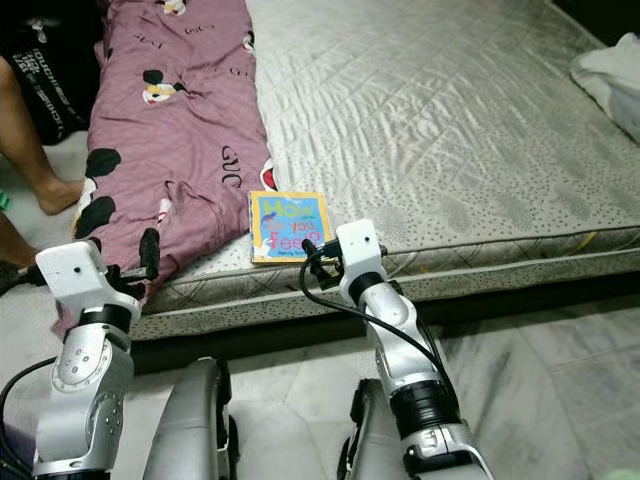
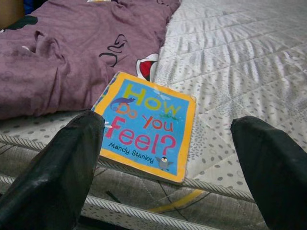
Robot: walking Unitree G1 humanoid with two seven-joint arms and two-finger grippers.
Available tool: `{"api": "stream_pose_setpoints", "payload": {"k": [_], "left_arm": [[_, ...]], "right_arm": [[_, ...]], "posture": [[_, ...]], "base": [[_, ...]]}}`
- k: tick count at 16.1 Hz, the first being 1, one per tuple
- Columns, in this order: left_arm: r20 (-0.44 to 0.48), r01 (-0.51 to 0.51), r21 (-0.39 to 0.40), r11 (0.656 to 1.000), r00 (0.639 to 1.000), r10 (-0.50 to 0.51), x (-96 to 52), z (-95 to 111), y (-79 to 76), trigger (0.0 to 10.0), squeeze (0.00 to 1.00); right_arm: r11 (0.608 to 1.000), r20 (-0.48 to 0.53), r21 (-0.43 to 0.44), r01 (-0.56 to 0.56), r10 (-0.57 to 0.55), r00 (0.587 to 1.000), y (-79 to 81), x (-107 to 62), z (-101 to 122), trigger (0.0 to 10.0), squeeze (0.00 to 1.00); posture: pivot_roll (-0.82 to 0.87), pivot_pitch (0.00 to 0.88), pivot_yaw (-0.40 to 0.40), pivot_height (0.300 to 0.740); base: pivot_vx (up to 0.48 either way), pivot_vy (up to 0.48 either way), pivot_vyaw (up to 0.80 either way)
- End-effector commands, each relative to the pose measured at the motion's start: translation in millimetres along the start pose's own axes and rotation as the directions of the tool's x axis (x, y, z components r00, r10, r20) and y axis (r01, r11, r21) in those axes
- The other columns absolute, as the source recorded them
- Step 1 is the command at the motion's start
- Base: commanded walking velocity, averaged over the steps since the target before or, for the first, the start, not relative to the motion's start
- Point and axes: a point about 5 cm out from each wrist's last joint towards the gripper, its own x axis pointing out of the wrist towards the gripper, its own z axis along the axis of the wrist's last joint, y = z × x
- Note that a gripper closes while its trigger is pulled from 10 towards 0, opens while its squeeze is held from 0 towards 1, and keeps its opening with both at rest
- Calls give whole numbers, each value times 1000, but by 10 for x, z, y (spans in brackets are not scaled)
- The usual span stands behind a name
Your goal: Clean up the room
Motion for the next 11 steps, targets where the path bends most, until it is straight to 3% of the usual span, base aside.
{"api": "stream_pose_setpoints", "payload": {"k": [1,11], "left_arm": [[1,9,2,1000,1000,-9,-13,2,-13,10000,0],[-3,27,-8,1000,1000,-27,13,-8,-35,10000,0]], "right_arm": [[1000,-9,-3,4,-5,1000,-23,-12,-26,10000,0],[1000,-6,-8,1,-1,1000,-22,12,-20,10000,0]], "posture": [[80,114,-40,607],[73,133,-40,607]], "base": [[330,0,0],[401,0,0]]}}
